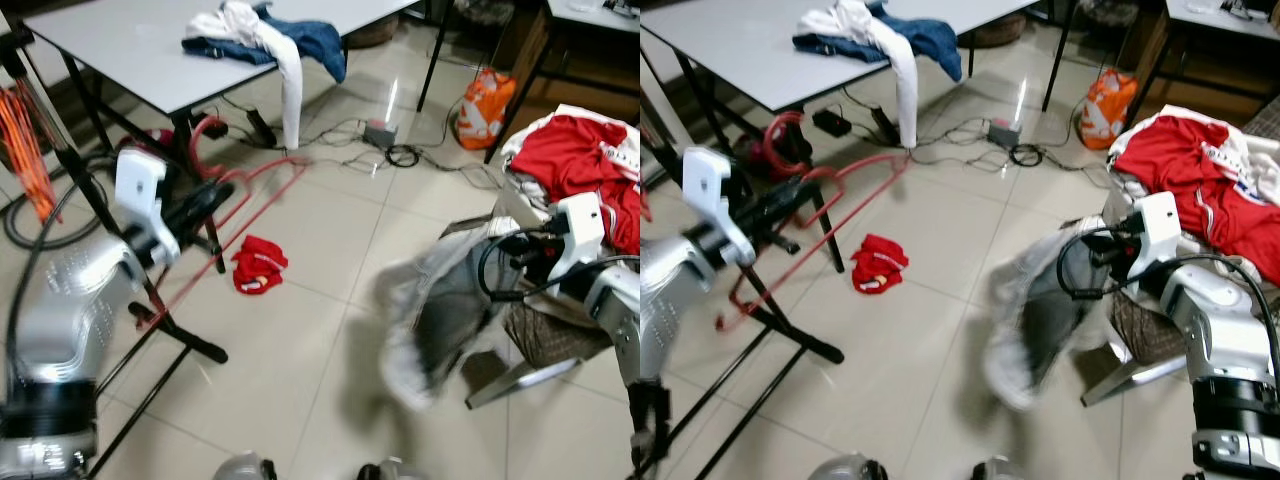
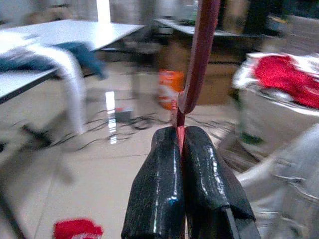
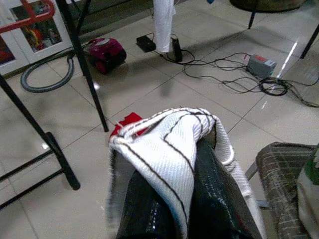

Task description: Hang hanger

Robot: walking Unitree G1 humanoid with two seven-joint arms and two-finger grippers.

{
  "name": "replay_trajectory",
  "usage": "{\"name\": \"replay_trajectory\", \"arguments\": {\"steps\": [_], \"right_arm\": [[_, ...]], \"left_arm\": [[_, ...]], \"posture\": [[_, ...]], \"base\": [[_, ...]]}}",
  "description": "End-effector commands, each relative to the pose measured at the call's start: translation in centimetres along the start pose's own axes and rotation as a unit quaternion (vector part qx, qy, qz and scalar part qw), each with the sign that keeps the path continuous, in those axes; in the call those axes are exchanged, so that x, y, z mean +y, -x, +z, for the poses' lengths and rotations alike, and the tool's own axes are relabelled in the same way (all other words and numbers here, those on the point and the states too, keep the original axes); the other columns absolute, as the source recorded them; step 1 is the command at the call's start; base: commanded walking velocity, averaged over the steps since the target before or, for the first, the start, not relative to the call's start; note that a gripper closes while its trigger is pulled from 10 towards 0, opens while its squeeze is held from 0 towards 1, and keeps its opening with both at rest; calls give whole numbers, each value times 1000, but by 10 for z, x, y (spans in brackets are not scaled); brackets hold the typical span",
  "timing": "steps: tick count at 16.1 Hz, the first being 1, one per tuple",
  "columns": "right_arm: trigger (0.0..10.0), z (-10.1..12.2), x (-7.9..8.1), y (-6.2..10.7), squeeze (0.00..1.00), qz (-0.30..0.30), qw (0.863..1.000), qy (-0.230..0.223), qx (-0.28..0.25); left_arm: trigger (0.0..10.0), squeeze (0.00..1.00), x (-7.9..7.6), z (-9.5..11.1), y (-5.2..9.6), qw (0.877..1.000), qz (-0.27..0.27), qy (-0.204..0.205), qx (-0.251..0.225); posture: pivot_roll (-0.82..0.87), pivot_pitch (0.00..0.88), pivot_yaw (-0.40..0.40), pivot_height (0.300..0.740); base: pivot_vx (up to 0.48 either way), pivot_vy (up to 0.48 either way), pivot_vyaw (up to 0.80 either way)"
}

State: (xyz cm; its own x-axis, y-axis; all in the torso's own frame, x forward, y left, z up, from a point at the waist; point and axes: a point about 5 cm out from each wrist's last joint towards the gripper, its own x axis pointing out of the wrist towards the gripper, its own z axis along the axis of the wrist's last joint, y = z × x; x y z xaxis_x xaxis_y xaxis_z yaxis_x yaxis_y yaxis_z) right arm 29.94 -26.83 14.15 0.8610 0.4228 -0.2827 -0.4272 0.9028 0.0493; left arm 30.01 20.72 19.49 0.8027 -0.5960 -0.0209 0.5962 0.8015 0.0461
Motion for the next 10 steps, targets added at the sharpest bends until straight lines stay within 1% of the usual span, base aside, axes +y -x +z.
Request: {"name": "replay_trajectory", "arguments": {"steps": [1, 3, 4, 5, 7, 10], "right_arm": [[0, 28, 0, 3, 0, 11, 999, 33, -28], [0, 38, -4, 8, 0, 20, 998, 48, -24], [0, 41, -6, 8, 0, 20, 998, 56, -22], [0, 47, -10, 8, 0, 20, 997, 70, -20], [0, 57, -15, 7, 0, 17, 996, 82, -24], [0, 66, -18, 5, 0, 13, 995, 93, -31]], "left_arm": [[10000, 0, -6, 3, -1, 999, -50, 1, 13], [10000, 0, -4, 15, 7, 994, -102, -20, 34], [10000, 0, -5, 20, 8, 992, -120, -24, 35], [10000, 0, -10, 28, 8, 986, -160, -31, 40], [10000, 0, -12, 32, 7, 982, -180, -36, 41], [10000, 0, -15, 37, 5, 981, -189, -34, 31]], "posture": [[-89, 0, 0, 740], [-88, 0, 0, 740], [-88, 0, 1, 740], [-86, 0, 2, 740], [-84, 0, 0, 740], [-81, 0, -2, 740]], "base": [[0, 0, 0], [0, 0, 0], [0, 0, 0], [0, 0, 0], [0, 0, 0], [0, 0, 0]]}}
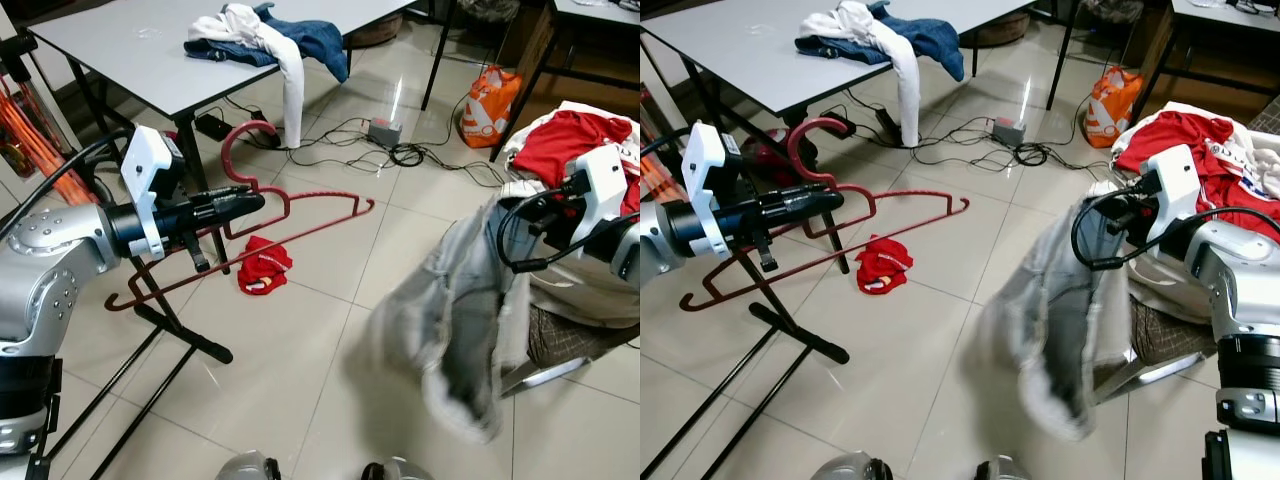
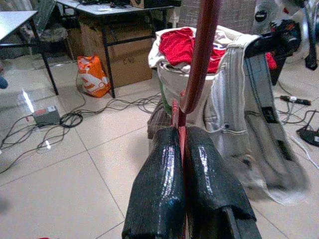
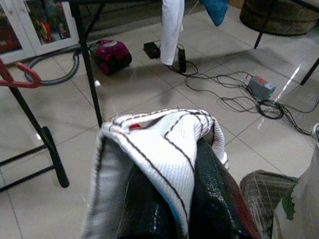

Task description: Hang hanger

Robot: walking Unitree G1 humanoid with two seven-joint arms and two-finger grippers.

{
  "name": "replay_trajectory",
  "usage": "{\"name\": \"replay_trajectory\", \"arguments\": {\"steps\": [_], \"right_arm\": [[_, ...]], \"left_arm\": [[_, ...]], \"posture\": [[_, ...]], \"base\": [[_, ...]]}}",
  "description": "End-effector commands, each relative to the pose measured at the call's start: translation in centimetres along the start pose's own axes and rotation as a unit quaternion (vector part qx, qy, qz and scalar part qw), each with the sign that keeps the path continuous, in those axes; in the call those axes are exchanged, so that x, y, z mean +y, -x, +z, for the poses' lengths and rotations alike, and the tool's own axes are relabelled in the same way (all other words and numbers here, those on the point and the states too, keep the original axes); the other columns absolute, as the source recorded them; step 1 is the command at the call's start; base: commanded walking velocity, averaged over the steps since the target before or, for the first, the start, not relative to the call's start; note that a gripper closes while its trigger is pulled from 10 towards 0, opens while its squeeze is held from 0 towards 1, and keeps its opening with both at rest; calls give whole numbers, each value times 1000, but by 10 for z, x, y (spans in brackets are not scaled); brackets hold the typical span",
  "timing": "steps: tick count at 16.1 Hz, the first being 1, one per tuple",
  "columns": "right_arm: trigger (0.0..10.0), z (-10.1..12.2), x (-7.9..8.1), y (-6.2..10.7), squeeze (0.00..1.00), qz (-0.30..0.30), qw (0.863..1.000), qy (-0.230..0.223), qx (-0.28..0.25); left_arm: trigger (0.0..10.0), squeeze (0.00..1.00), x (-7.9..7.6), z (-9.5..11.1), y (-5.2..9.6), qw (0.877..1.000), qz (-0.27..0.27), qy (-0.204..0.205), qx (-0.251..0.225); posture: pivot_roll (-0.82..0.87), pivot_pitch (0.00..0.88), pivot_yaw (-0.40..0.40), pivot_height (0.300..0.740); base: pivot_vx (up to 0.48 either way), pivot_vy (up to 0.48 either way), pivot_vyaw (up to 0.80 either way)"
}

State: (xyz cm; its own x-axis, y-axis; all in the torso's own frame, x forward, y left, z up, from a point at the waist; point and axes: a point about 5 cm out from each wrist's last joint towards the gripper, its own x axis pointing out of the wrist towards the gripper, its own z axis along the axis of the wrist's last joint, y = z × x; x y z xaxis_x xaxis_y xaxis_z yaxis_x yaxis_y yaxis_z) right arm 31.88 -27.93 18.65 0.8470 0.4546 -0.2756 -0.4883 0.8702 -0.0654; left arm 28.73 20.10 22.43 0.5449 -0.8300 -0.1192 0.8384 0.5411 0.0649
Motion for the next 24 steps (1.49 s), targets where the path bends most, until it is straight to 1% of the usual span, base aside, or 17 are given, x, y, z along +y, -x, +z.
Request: {"name": "replay_trajectory", "arguments": {"steps": [1, 3, 5, 6, 9, 10, 11, 12, 13, 16, 17, 18, 19, 20, 21, 23, 24], "right_arm": [[0, 23, -3, 2, 0, 3, 999, 38, -27], [0, 25, -5, 0, 0, 14, 998, 53, -22], [0, 31, -13, -3, 0, 8, 997, 69, -18], [0, 35, -17, -4, 0, 6, 997, 79, -15], [0, 37, -20, -6, 0, 6, 996, 88, -8], [0, 40, -21, -10, 0, 1, 995, 98, -8], [0, 46, -22, -15, 0, -6, 994, 106, -12], [0, 58, -22, -23, 0, -17, 992, 122, -23], [0, 66, -22, -28, 0, -23, 991, 129, -33], [0, 77, -23, -31, 0, -35, 989, 136, -45], [0, 86, -25, -36, 0, -46, 987, 144, -49], [0, 86, -25, -36, 0, -46, 987, 144, -49], [0, 91, -23, -40, 0, -45, 986, 149, -52], [0, 96, -17, -45, 0, -33, 985, 159, -58], [0, 104, -5, -50, 0, -12, 982, 176, -72], [0, 111, 6, -53, 0, 6, 978, 187, -87], [0, 118, 15, -56, 0, 23, 974, 200, -100]], "left_arm": [[10000, 0, -5, 11, -3, 1000, -25, -13, -10], [10000, 0, -8, 14, -4, 999, -37, -14, -9], [10000, 0, -13, 17, -7, 998, -53, -9, -18], [10000, 0, -17, 18, -11, 997, -66, -4, -24], [10000, 0, -21, 17, -15, 997, -74, -2, -24], [10000, 0, -25, 18, -18, 996, -83, -1, -28], [10000, 0, -29, 18, -21, 995, -91, 1, -32], [10000, 0, -34, 19, -24, 994, -100, 3, -37], [10000, 0, -35, 20, -24, 994, -101, 5, -40], [10000, 0, -37, 22, -24, 994, -101, 6, -44], [10000, 0, -37, 22, -24, 994, -98, 10, -49], [10000, 0, -37, 22, -24, 994, -98, 10, -49], [10000, 0, -38, 23, -25, 994, -97, 12, -51], [10000, 0, -39, 22, -26, 994, -95, 14, -52], [10000, 0, -39, 22, -26, 994, -92, 17, -55], [10000, 0, -38, 22, -27, 994, -89, 18, -58], [10000, 0, -38, 23, -28, 994, -87, 19, -62]], "posture": [[-81, 0, -2, 740], [-81, 0, -2, 740], [-80, 0, -1, 740], [-79, 0, -2, 740], [-80, 0, -2, 740], [-79, 0, -4, 740], [-78, 0, -5, 740], [-75, 0, -9, 740], [-72, 0, -10, 740], [-67, 0, -16, 740], [-66, 0, -20, 740], [-66, 0, -20, 740], [-66, 0, -22, 740], [-68, 0, -23, 740], [-69, 0, -24, 740], [-73, 0, -25, 740], [-75, 0, -26, 740]], "base": [[0, 0, 0], [0, 0, 0], [0, 0, 0], [0, 0, 0], [0, 0, 0], [0, 0, 0], [0, 0, 0], [0, 0, 0], [0, 0, 0], [0, 0, 0], [0, 0, 0], [0, 0, 0], [0, 0, 0], [0, 0, 0], [0, 0, 0], [0, 0, 0], [0, 0, 0]]}}
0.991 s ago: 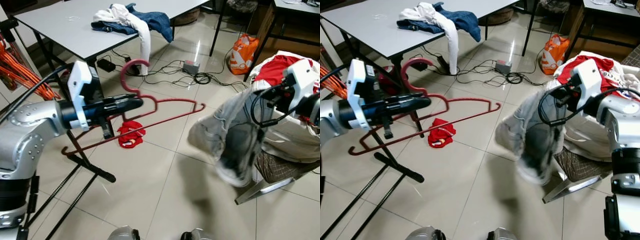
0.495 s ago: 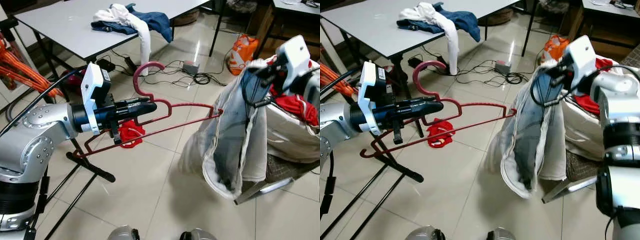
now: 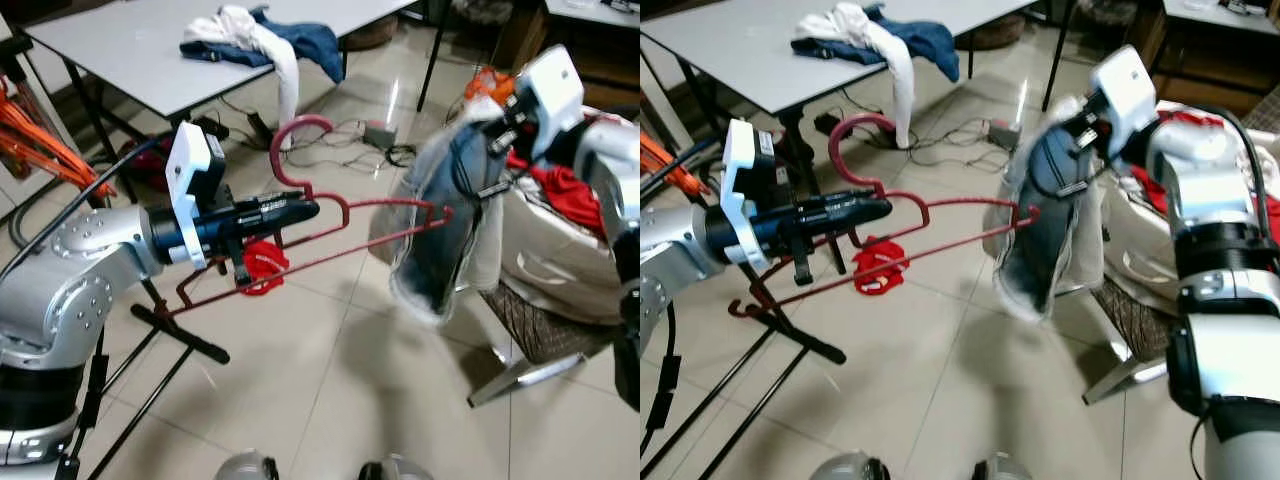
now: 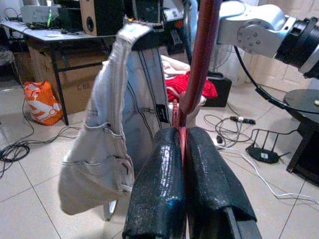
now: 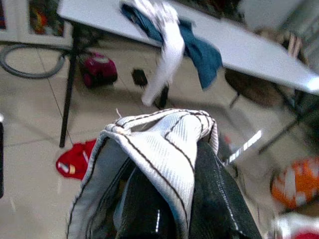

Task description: Hang hanger

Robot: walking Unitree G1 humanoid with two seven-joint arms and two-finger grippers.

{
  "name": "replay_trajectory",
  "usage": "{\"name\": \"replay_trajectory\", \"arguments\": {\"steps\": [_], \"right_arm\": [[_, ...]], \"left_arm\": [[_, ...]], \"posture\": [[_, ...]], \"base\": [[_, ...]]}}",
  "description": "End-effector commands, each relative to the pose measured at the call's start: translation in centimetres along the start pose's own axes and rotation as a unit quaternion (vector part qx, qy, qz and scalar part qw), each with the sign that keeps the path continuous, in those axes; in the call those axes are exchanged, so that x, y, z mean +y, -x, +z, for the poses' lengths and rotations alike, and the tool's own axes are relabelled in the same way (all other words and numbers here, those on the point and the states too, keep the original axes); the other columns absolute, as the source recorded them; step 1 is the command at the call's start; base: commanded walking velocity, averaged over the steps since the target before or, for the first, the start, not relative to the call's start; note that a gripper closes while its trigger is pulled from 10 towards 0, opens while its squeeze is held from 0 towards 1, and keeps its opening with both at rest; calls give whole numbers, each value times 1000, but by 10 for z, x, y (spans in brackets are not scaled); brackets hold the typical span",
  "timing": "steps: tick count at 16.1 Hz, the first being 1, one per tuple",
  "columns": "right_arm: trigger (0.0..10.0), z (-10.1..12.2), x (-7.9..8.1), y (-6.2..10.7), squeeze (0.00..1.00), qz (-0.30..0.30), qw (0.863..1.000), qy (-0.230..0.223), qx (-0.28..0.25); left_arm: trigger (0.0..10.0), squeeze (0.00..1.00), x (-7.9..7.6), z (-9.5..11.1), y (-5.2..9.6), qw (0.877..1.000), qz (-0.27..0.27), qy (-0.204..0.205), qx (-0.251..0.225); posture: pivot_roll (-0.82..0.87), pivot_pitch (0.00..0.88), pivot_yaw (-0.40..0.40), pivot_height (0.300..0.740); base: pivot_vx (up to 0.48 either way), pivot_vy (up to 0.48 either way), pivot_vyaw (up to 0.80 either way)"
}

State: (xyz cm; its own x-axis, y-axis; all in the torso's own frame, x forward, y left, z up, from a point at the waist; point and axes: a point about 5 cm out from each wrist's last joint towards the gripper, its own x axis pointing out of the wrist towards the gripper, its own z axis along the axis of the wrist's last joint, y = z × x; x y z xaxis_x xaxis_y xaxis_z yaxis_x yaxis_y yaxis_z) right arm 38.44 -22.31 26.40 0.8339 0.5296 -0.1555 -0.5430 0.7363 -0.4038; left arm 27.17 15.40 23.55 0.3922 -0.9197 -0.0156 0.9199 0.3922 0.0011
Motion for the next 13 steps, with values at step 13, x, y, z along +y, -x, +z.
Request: {"name": "replay_trajectory", "arguments": {"steps": [13], "right_arm": [[0, 56, 19, 8, 0, 35, 995, 6, -95]], "left_arm": [[10000, 0, 0, 0, -5, 1000, 9, -3, -7]], "posture": [[-88, 0, -22, 740]], "base": [[0, 0, 0]]}}
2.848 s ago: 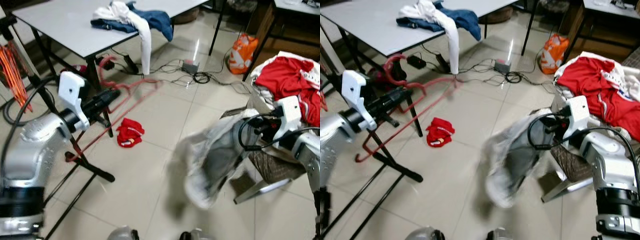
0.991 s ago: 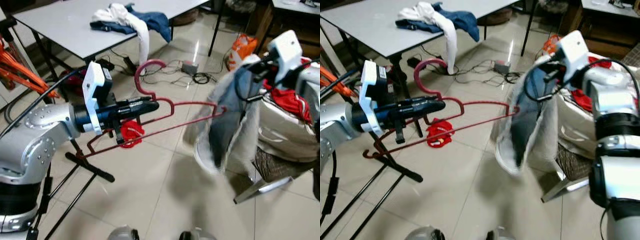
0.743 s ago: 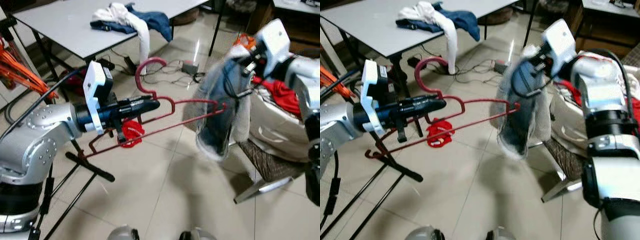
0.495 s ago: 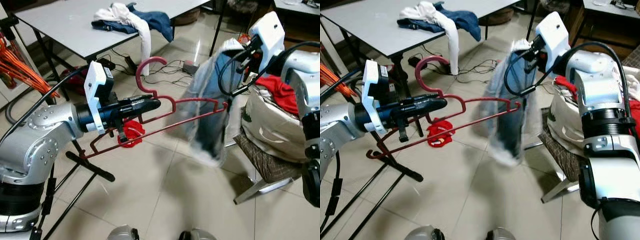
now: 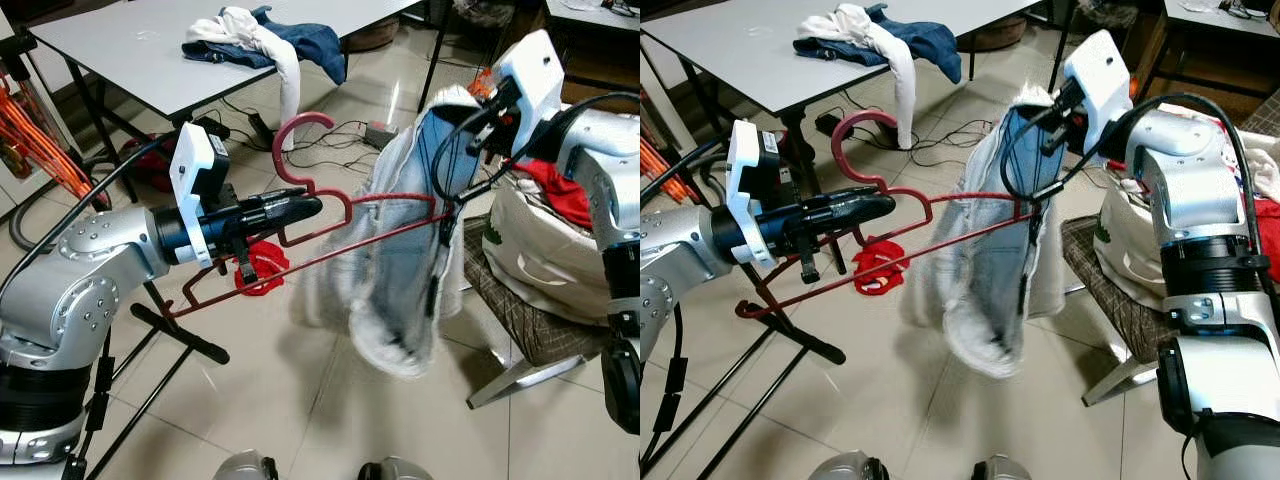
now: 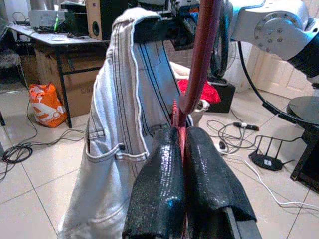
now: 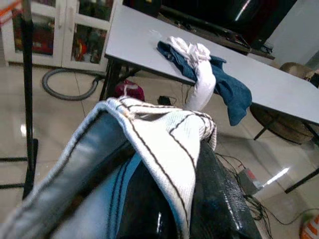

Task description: Hang hanger

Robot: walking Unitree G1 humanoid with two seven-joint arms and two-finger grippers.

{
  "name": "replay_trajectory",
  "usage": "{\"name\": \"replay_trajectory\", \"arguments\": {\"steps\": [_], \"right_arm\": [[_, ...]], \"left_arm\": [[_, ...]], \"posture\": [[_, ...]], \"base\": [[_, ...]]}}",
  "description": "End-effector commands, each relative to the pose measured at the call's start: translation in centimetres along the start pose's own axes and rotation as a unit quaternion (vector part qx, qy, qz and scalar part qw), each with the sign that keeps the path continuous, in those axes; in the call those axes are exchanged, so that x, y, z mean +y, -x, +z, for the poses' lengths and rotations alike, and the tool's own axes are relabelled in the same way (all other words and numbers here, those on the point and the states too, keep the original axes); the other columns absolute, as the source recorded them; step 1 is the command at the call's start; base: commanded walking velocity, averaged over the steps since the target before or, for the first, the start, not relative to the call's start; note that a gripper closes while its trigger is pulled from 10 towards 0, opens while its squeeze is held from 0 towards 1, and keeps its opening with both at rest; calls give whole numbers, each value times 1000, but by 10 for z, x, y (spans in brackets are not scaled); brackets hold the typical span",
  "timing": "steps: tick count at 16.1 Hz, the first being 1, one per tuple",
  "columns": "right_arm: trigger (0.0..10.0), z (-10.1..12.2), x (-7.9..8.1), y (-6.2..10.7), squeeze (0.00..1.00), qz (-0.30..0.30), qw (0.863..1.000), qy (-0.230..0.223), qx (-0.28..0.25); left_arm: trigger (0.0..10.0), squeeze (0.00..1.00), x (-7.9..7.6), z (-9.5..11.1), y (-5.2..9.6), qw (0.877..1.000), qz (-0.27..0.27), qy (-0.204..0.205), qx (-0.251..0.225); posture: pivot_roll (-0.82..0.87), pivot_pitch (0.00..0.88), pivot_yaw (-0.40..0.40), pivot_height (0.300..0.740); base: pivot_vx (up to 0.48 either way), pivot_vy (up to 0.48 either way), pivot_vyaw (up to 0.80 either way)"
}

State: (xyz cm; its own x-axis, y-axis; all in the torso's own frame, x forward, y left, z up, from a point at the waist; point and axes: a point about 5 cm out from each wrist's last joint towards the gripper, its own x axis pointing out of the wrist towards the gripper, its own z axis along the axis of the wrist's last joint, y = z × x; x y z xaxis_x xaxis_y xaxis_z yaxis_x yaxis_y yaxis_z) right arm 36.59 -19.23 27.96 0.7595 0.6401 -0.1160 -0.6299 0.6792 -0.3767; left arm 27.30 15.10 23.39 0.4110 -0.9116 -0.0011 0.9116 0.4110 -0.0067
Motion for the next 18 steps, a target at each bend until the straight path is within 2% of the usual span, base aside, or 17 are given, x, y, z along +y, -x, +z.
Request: {"name": "replay_trajectory", "arguments": {"steps": [1, 3, 8, 11, 15, 17, 18], "right_arm": [[0, 34, -5, 4, 0, -15, 998, 14, -58], [0, 44, -2, 5, 0, -10, 998, 13, -69], [0, 27, 4, 14, 0, -17, 999, 12, -34], [0, 9, 3, 20, 0, -79, 994, -75, -15], [0, -13, 5, 21, 0, -180, 966, -185, 2], [0, -21, 7, 22, 0, -236, 946, -222, 7], [0, -24, 13, 20, 0, -251, 938, -238, 12]], "left_arm": [[10000, 0, 0, 1, -2, 1000, -1, -7, 1], [10000, 0, 1, 0, -2, 1000, 0, -7, 3], [10000, 0, -1, -4, -4, 1000, 3, -2, 3], [10000, 0, -1, -7, -5, 1000, 10, 2, -1], [10000, 0, 1, -6, -6, 1000, 12, 2, -3], [10000, 0, 1, -6, -6, 1000, 14, 2, -3], [10000, 0, 2, -5, -6, 1000, 14, 1, -4]], "posture": [[-88, 0, -22, 740], [-91, 0, -23, 740], [-91, 0, -33, 740], [-96, 0, -30, 740], [-104, 0, -22, 740], [-104, 0, -18, 740], [-104, 0, -18, 740]], "base": [[0, 0, 0], [0, 0, 0], [0, 0, 0], [0, 0, 0], [0, 0, 0], [0, 0, 0], [0, 0, 0]]}}
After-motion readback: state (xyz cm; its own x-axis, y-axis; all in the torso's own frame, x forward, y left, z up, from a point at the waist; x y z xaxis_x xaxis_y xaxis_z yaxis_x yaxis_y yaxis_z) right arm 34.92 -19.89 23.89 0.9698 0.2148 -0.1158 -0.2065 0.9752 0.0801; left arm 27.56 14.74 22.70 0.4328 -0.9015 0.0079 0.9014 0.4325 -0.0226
